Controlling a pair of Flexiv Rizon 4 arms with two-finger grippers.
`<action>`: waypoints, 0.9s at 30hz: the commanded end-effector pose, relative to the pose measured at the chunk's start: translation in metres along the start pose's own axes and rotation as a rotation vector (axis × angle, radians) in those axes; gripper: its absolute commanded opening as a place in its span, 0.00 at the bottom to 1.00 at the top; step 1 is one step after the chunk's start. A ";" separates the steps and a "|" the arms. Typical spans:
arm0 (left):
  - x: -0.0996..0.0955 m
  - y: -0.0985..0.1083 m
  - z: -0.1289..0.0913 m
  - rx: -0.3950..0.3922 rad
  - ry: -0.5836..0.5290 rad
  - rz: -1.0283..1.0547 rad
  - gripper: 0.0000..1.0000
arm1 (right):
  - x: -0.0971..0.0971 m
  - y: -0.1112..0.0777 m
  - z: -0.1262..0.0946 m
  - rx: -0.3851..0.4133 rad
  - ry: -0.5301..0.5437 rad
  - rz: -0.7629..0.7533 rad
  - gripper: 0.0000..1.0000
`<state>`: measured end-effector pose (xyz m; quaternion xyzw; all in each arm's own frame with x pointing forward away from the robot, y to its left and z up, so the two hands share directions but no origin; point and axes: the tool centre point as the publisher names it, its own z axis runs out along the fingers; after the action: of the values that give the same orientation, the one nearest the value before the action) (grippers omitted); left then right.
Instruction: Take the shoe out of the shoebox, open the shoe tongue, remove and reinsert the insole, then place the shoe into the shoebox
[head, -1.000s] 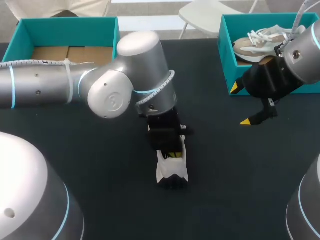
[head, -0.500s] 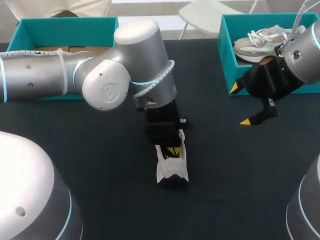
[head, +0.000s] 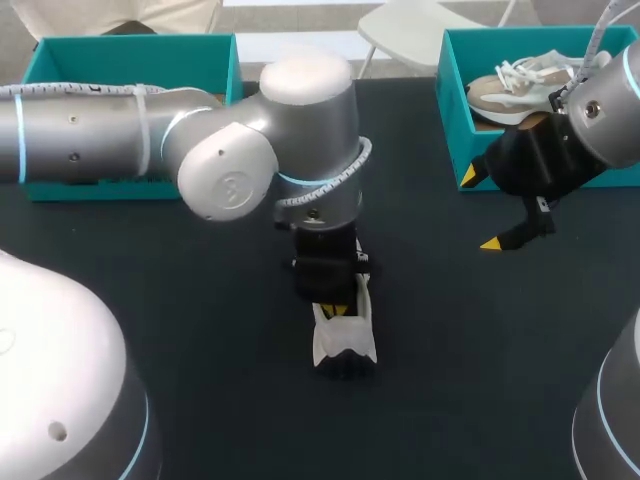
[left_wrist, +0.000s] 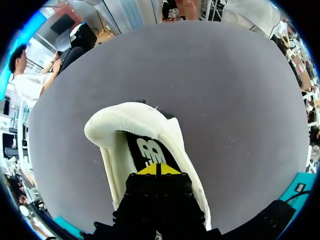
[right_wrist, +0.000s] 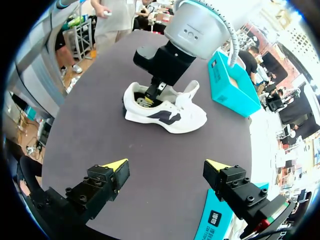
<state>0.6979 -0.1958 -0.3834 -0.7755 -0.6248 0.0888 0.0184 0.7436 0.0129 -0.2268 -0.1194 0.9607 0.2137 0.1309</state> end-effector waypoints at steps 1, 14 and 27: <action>-0.003 0.001 0.019 -0.014 0.031 -0.004 0.00 | 0.000 0.000 0.001 0.004 -0.001 0.001 1.00; -0.006 0.017 0.065 -0.119 -0.016 -0.064 0.00 | 0.000 0.000 0.001 0.004 -0.001 0.001 1.00; -0.024 0.036 0.058 -0.101 -0.107 -0.099 0.00 | 0.000 0.000 0.001 0.004 -0.001 0.001 1.00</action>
<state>0.7142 -0.2185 -0.4058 -0.7368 -0.6673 0.0944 -0.0536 0.7436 0.0129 -0.2268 -0.1194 0.9607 0.2137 0.1309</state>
